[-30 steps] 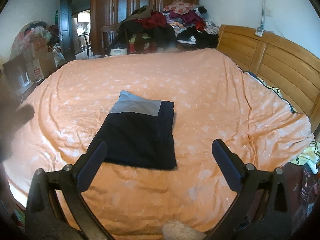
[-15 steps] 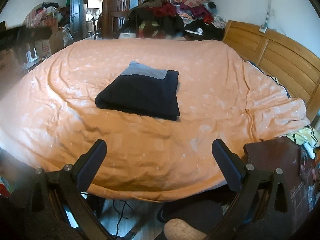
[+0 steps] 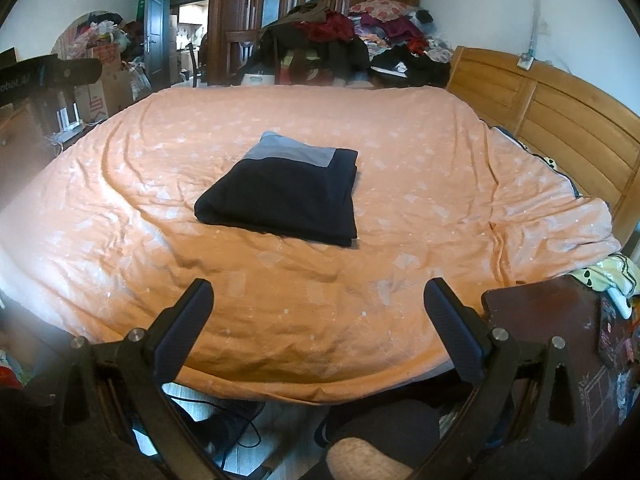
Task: Fold small clothes
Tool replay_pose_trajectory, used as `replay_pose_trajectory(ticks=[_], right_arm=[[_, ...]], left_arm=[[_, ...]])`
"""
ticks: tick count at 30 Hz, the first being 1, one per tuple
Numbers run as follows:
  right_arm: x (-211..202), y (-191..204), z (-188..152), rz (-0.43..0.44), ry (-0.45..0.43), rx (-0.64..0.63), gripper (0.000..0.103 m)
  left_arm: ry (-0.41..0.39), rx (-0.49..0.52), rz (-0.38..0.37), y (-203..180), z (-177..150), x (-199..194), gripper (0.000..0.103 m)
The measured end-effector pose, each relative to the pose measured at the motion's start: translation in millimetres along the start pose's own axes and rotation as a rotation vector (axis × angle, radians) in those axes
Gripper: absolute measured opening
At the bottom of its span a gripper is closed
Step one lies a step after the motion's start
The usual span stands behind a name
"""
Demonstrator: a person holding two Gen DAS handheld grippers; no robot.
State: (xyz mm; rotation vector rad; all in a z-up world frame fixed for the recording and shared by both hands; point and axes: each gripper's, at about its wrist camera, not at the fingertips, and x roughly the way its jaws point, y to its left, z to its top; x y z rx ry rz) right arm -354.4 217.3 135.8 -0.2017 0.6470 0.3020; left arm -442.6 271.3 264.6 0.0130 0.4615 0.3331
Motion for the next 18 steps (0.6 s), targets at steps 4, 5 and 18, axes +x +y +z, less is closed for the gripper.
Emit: replay_pose_trajectory(ticks=[4, 5, 18], right_arm=[[5, -4, -3, 0.015, 0.013, 0.005, 0.103], [6, -5, -3, 0.018, 0.015, 0.007, 0.103], [14, -16, -2, 0.025, 0.03, 0.015, 0.103]], left_arm=[[0.012, 0.015, 0.002, -7, 0, 3, 0.103], [0.016, 0.02, 0.001, -10, 0, 4, 0.103], [0.042, 0.047, -0.019, -27, 0, 18, 0.103]])
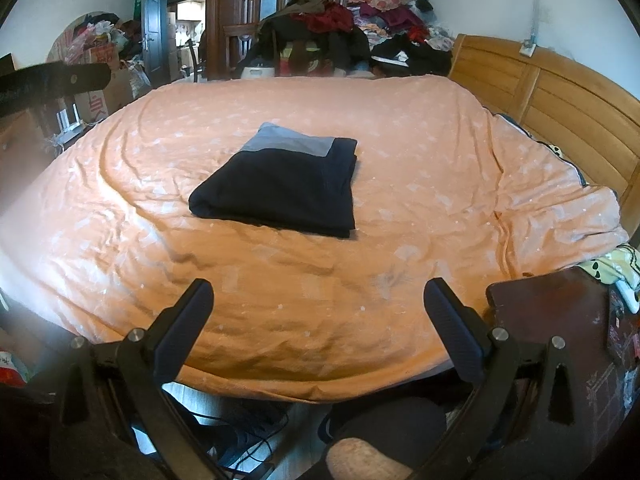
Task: Fold small clothes
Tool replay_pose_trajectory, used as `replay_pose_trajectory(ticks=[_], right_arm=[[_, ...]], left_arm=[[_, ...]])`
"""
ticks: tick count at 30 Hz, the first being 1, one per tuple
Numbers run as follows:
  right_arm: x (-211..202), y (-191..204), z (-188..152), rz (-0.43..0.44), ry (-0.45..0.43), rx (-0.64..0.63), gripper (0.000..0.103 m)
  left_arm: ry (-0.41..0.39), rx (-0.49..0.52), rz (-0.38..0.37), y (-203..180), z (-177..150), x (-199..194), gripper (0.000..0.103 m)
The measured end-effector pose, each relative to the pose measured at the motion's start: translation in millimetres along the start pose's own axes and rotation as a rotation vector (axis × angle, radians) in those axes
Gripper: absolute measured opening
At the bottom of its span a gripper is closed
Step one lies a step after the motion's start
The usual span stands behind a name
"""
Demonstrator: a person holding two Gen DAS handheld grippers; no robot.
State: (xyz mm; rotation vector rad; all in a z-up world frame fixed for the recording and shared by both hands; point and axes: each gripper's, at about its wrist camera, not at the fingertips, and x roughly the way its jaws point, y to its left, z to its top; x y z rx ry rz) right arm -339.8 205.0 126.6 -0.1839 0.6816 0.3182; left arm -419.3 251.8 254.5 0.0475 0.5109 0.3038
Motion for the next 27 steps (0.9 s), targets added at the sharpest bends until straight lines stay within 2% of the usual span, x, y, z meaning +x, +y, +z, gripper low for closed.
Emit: replay_pose_trajectory(ticks=[21, 27], right_arm=[[15, 0, -6, 0.017, 0.034, -0.007, 0.103], [20, 4, 3, 0.016, 0.022, -0.029, 0.103]], left_arm=[[0.048, 0.015, 0.002, -3, -7, 23, 0.103], [0.046, 0.007, 0.011, 3, -5, 25, 0.103]])
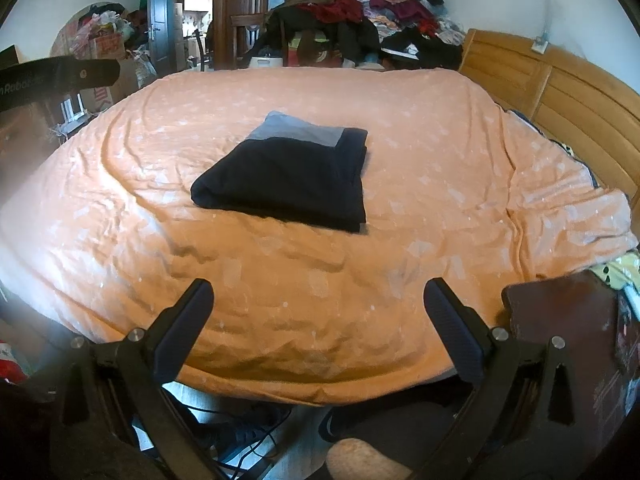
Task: Fold small clothes
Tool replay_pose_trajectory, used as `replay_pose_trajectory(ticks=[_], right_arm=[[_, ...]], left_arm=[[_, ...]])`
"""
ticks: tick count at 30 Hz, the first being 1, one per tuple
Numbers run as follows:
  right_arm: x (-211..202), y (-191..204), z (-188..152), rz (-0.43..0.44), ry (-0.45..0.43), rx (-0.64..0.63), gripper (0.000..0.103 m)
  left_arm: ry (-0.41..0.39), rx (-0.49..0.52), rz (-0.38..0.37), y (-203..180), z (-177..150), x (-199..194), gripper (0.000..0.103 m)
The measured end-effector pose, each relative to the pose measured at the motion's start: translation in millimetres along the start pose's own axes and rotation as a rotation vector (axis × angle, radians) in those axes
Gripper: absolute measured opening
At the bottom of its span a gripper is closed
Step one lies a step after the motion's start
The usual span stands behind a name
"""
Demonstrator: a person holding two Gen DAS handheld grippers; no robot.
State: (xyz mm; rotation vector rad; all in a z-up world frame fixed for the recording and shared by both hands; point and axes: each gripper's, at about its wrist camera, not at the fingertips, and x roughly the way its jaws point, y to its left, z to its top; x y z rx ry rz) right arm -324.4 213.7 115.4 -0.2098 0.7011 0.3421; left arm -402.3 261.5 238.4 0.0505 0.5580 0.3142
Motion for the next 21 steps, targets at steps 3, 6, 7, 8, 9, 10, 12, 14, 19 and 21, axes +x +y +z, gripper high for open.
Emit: replay_pose_trajectory(ticks=[3, 6, 7, 8, 9, 10, 12, 14, 19, 21], right_arm=[[-3, -2, 17, -0.022, -0.038, -0.009, 0.103], [-7, -10, 41, -0.037, -0.077, 0.014, 0.103], [-8, -12, 49, -0.038, -0.085, 0.024, 0.103], [-9, -15, 58, -0.038, -0.089, 0.035, 0.103], [-9, -17, 65, -0.04, -0.092, 0.039, 0.103], [-9, -17, 73, -0.047, -0.095, 0.041, 0.103], [-5, -18, 90, -0.086, -0.1, 0.041, 0.103], [-2, -16, 101, -0.102, -0.097, 0.039, 0.103], [8, -9, 119, -0.115, -0.088, 0.03, 0.103], [13, -8, 121, -0.098, -0.068, 0.037, 0.103]], left_arm=[[-0.001, -0.001, 0.0, 0, 1, 1, 0.103], [-0.008, 0.0, 0.005, -2, 9, 2, 0.103], [-0.012, 0.0, 0.008, -2, 13, 1, 0.103], [-0.022, -0.004, 0.011, -3, 19, 0, 0.103], [-0.031, -0.01, 0.011, -2, 24, -2, 0.103], [-0.037, -0.016, 0.011, -1, 28, -3, 0.103], [-0.051, -0.039, 0.012, 3, 37, -5, 0.103], [-0.053, -0.057, 0.017, 8, 44, -5, 0.103], [-0.024, -0.101, 0.025, 20, 50, 5, 0.103], [-0.01, -0.114, 0.031, 25, 48, 10, 0.103]])
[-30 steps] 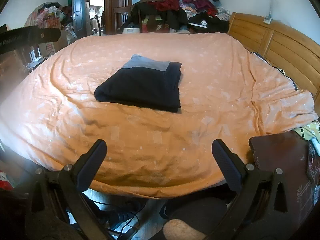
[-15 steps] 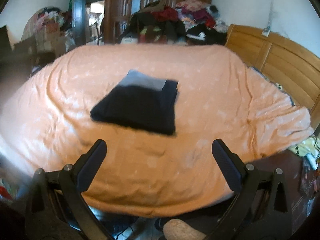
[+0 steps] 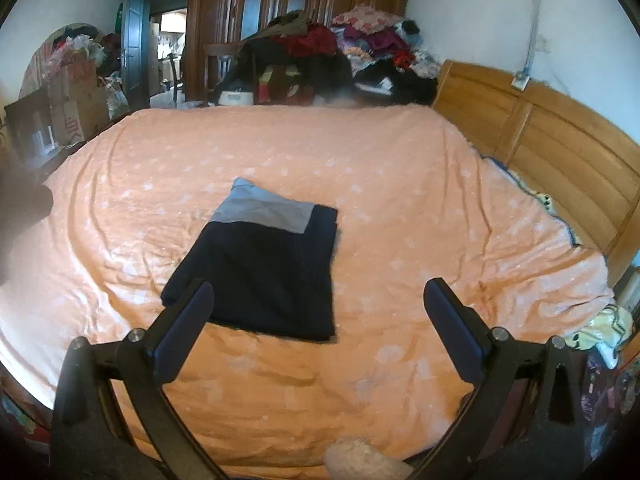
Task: Fold small clothes
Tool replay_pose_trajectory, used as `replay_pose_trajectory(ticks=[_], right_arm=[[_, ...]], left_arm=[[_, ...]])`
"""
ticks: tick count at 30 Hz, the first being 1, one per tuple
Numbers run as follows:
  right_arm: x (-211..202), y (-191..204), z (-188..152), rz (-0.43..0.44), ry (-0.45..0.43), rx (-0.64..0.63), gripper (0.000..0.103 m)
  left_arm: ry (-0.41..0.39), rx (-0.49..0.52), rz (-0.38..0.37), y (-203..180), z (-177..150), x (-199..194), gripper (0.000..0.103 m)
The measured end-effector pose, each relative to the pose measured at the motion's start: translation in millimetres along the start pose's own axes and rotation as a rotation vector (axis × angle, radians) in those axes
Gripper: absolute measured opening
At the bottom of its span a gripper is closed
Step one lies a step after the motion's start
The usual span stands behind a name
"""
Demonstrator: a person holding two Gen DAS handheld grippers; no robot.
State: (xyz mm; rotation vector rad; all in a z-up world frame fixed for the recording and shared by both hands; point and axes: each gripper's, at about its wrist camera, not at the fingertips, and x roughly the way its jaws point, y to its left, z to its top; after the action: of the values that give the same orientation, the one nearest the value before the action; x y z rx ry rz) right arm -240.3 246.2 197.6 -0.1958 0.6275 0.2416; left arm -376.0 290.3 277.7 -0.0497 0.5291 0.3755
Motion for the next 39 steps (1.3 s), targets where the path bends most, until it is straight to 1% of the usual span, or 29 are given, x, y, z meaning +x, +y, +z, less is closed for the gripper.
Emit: replay_pose_trajectory(ticks=[4, 13, 22, 31, 39], right_arm=[[4, 7, 1, 0.02, 0.026, 0.009, 0.103], [3, 11, 4, 0.009, 0.033, 0.008, 0.103], [1, 9, 6, 0.003, 0.037, 0.015, 0.103], [1, 8, 6, 0.006, 0.036, 0.018, 0.103], [2, 7, 5, 0.011, 0.041, 0.026, 0.102]], left_arm=[[0.018, -0.018, 0.007, 7, -4, 5, 0.103], [0.016, -0.032, 0.003, 12, -8, 7, 0.103], [0.017, -0.013, -0.021, 4, -8, 9, 0.103], [0.04, -0.017, -0.045, 1, -8, 16, 0.103], [0.041, -0.003, -0.047, -3, -10, 20, 0.103]])
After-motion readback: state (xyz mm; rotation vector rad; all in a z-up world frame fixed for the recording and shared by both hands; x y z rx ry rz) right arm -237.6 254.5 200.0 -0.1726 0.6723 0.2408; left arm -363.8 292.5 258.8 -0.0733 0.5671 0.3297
